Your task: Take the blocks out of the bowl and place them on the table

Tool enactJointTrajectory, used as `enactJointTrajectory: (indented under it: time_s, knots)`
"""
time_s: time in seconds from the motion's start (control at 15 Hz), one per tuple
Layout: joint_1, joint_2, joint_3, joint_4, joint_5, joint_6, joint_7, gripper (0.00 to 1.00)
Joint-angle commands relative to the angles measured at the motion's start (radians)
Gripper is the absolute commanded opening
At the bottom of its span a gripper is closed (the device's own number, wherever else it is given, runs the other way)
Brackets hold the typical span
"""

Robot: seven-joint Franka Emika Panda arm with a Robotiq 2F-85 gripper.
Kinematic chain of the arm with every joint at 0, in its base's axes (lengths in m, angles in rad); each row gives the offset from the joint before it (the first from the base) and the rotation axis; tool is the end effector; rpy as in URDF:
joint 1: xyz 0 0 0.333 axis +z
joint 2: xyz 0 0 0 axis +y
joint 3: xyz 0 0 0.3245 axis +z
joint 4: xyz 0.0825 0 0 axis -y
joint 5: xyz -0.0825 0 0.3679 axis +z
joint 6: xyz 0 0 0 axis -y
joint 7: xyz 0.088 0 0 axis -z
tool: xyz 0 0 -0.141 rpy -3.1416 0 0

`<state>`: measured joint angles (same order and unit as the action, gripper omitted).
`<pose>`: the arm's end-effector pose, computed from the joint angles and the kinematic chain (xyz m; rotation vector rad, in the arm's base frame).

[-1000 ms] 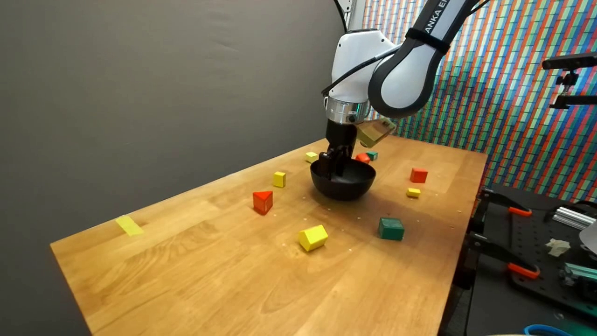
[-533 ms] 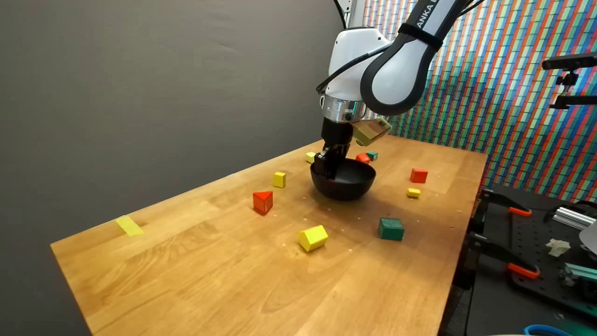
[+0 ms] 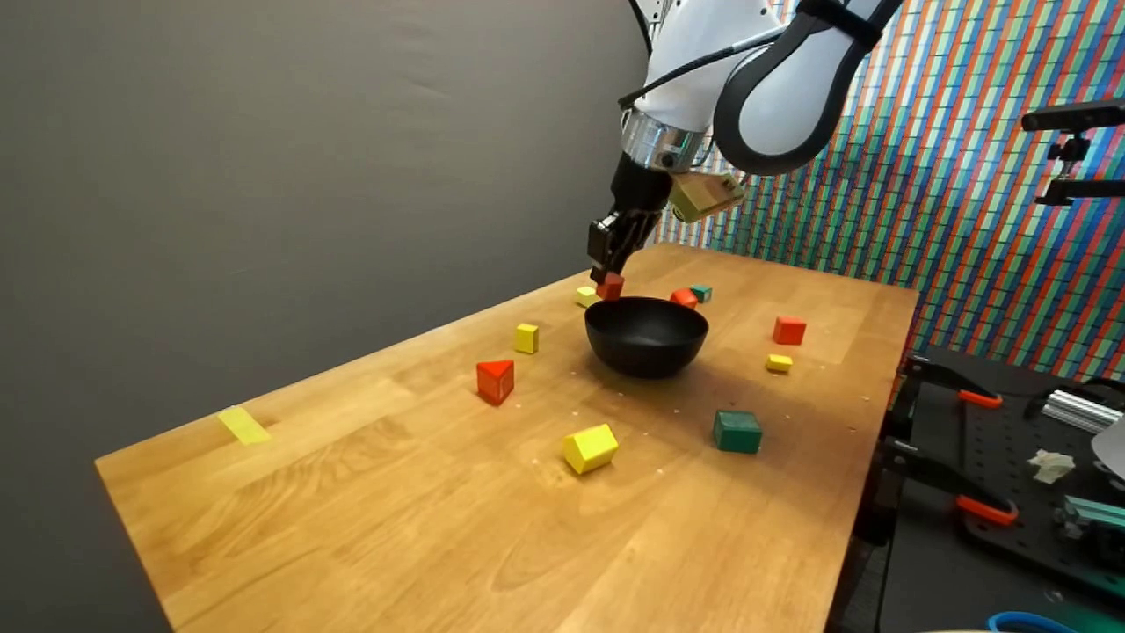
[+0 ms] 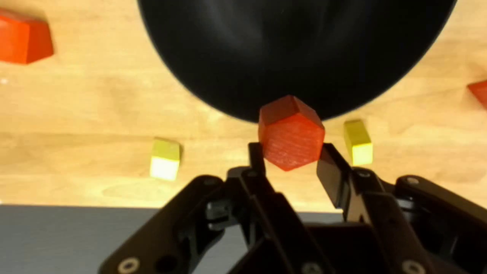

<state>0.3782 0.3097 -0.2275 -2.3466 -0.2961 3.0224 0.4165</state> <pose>0.5434 0.1022 0.2314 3.0349 0.0688 0.5989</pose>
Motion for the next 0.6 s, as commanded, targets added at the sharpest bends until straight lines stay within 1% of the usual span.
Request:
enactJointTrajectory:
  time_s: [0.0,0.07,0.13,0.2,0.27,0.33,0.4,0.47,0.53]
  knots:
    - [0.216,-0.012,-0.264,0.006,-0.200,0.146,0.214,0.16]
    - [0.250,0.022,-0.306,0.029,-0.216,0.178,0.240,0.16]
    - [0.268,0.043,-0.321,0.038,-0.209,0.200,0.248,0.16]
    - [0.247,0.052,-0.284,0.048,-0.176,0.194,0.236,0.16]
    - [0.192,0.041,-0.203,0.052,-0.133,0.167,0.219,0.16]
    - [0.138,0.028,-0.121,0.057,-0.101,0.109,0.198,0.16]
    - [0.107,0.037,-0.066,0.084,-0.059,0.048,0.196,0.16]
    - [0.086,0.054,-0.028,0.120,-0.016,-0.004,0.199,0.16]
    - [0.051,0.066,0.026,0.154,0.032,-0.054,0.177,0.16]
